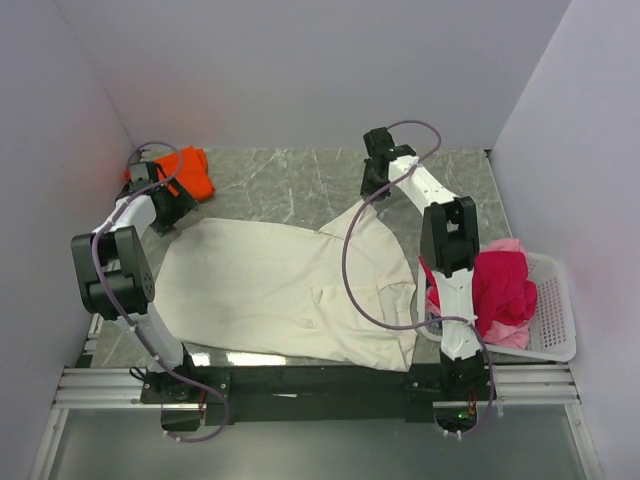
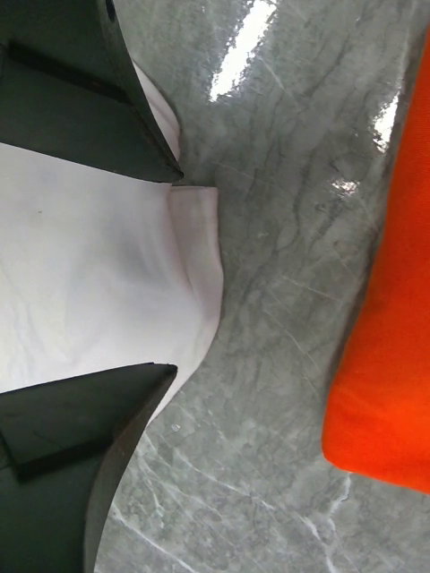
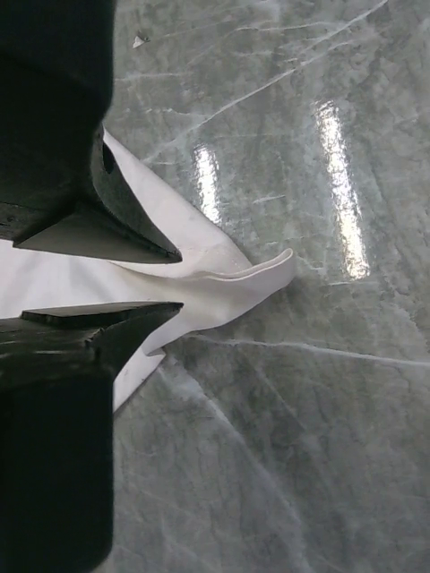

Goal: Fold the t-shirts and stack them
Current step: Fold the tshirt

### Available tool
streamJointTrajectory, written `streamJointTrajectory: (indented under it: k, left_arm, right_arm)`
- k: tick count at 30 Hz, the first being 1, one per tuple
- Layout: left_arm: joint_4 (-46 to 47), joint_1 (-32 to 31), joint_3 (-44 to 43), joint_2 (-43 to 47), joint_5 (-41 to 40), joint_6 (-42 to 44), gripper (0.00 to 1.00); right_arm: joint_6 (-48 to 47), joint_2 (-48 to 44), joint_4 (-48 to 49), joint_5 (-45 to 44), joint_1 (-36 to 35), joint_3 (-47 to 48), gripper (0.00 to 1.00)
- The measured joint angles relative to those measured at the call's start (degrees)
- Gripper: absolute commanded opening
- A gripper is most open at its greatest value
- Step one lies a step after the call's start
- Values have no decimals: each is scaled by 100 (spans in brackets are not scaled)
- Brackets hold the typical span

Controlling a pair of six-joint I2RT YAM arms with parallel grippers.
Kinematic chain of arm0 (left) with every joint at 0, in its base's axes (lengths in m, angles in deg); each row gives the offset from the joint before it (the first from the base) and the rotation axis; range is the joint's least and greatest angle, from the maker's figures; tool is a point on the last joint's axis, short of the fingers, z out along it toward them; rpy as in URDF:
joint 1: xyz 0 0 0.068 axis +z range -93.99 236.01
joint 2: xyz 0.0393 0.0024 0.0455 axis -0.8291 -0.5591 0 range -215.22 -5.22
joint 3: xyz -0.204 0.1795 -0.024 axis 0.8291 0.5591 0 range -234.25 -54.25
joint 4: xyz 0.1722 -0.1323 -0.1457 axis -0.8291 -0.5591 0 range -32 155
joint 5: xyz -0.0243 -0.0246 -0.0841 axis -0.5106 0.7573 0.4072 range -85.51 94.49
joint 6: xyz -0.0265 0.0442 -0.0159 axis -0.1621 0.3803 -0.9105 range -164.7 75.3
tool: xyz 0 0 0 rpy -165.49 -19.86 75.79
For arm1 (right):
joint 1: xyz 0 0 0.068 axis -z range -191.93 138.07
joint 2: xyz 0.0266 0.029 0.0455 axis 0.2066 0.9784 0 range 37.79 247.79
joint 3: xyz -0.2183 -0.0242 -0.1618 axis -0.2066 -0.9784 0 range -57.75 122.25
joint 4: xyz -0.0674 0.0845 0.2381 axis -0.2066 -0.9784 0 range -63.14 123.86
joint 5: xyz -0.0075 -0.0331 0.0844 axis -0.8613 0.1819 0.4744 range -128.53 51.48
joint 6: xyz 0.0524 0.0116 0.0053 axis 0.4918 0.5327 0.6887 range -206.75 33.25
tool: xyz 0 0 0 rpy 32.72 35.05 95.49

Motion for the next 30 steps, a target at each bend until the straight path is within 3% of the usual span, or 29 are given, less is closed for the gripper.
streamJointTrajectory:
  k: [23, 26, 30]
  left_arm:
    - [-28, 0, -210, -374, -63, 195, 87]
    - [-28, 0, -210, -374, -61, 214, 87]
    - [-28, 0, -210, -374, -63, 240, 87]
  right_arm:
    - [-15, 776, 186, 212, 52, 435, 32]
    - [4, 761, 221, 166, 52, 380, 28]
    - [31, 761, 214, 127, 52, 382, 8]
